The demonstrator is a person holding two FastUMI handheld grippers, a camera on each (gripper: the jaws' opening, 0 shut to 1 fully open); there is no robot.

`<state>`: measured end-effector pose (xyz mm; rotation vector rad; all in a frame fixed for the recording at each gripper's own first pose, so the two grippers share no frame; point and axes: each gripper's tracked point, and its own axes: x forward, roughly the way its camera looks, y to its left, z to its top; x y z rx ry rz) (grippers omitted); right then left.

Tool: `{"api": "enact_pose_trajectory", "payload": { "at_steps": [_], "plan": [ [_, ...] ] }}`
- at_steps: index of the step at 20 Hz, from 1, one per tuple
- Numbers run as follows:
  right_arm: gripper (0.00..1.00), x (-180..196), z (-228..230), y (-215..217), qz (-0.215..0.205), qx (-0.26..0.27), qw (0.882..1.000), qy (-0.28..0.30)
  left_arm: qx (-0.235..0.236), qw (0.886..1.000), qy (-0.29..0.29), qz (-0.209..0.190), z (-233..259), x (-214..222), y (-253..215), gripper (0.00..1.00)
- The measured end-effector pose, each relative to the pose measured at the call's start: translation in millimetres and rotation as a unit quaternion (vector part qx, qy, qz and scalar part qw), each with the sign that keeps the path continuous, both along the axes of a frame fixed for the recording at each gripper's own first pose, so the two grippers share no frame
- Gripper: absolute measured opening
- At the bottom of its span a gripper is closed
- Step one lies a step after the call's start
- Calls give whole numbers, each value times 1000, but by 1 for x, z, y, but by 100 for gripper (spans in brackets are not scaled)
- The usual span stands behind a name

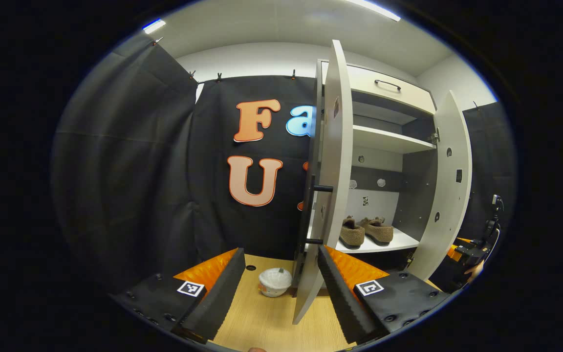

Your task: Grab one shoe with the right hand and put it into the shoe cabinet, grab the other shoe with the left hand and put it into the shoe cabinet; then close the right door with the right hand and the left door with the left hand.

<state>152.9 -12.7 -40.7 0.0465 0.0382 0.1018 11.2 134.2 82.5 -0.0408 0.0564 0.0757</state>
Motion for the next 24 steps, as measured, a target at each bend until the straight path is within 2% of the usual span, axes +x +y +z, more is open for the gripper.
{"api": "enact_pose_trajectory", "payload": {
  "at_steps": [2,3,4,5,6,7,14,24],
  "plan": [
    [88,7,-1,15,11,7,1000,-1,3,1000,0,7,0,0,5,97],
    [97,11,0,23,18,9,1000,-4,3,1000,0,10,0,2,7,97],
    [97,16,-1,30,24,9,1000,-6,3,1000,0,12,-1,2,10,94],
    [89,22,-4,38,28,9,1000,-5,3,1000,1,14,-1,2,12,94],
    [98,31,-7,44,29,5,1000,-4,3,1000,1,16,2,4,12,94],
    [91,40,-8,50,29,3,1000,-1,3,1000,3,18,1,5,14,94],
    [90,60,-5,69,40,-5,999,0,-5,1000,10,16,-9,13,26,94],
    [90,68,-5,75,37,-18,999,15,-5,999,46,-20,-79,61,13,95]
  ]
}}
